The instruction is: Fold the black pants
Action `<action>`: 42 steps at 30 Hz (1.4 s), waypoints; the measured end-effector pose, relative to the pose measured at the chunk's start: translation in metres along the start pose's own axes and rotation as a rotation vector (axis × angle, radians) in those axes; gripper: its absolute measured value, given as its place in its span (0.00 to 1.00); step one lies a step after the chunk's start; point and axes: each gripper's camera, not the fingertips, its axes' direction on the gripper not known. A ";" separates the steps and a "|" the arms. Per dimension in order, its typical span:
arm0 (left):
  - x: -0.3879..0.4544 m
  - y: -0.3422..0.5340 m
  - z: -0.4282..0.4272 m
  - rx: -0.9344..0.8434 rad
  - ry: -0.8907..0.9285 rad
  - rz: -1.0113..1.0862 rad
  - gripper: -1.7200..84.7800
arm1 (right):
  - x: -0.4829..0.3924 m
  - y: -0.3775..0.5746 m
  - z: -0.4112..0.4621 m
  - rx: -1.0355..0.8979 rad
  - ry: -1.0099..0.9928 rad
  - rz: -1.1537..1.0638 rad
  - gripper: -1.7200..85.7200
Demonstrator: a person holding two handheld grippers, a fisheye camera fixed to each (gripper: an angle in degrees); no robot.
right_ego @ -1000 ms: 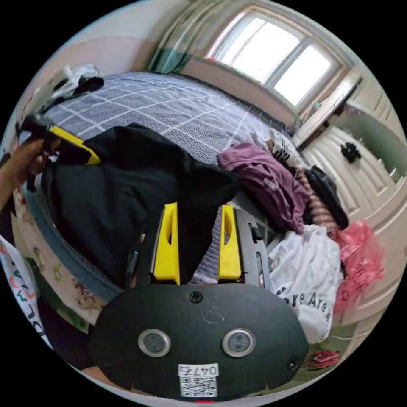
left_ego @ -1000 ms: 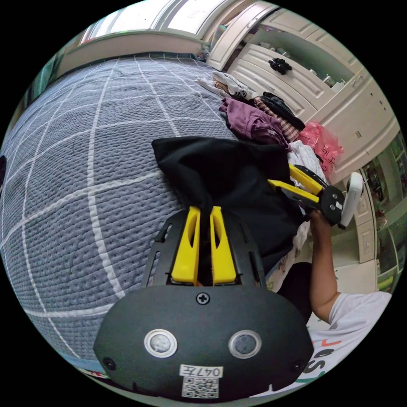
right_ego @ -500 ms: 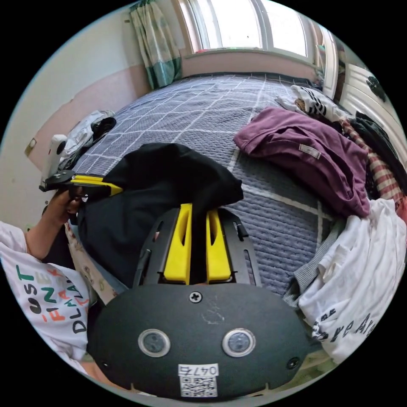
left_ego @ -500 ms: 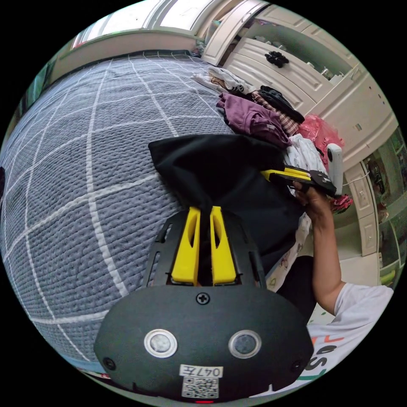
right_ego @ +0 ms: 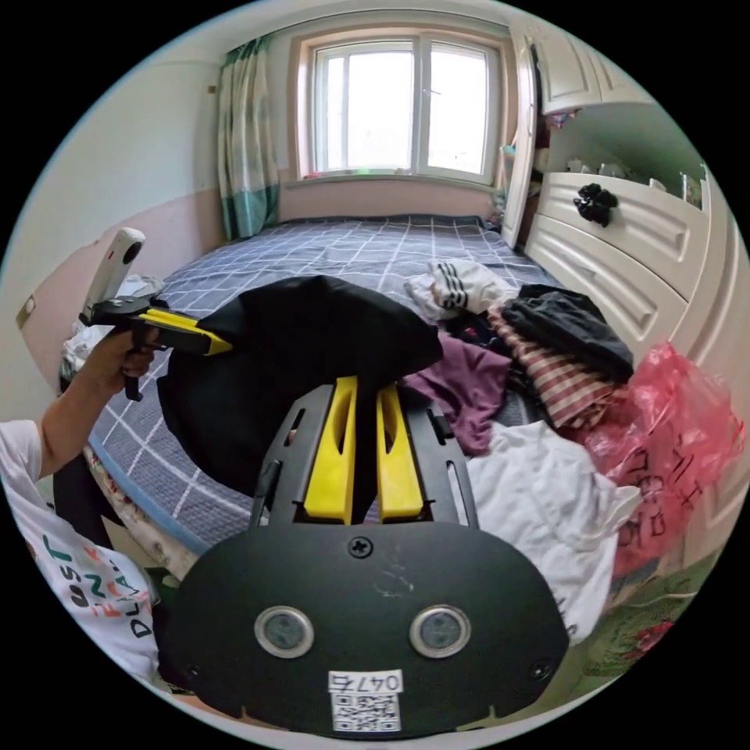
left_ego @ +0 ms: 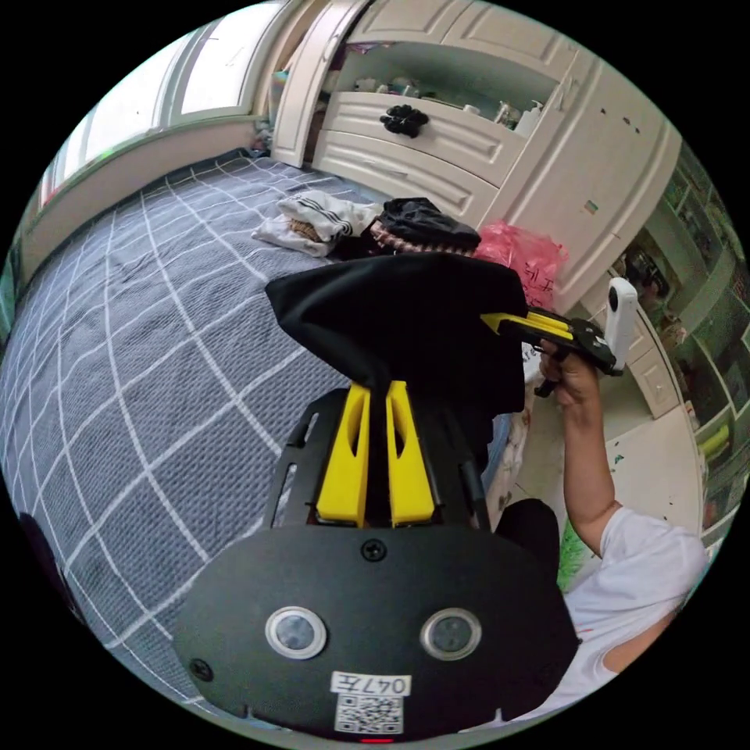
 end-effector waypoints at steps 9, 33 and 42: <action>-0.008 -0.136 0.102 -0.125 0.019 -0.101 0.05 | 0.144 -0.094 0.071 -0.280 0.069 0.114 0.04; 0.040 -0.075 0.134 -0.065 -0.034 0.099 0.01 | 0.173 -0.121 0.192 -0.498 0.247 0.163 0.01; 0.064 -0.118 0.054 0.110 -0.166 0.239 0.01 | 0.102 -0.146 0.118 -0.433 0.129 -0.077 0.01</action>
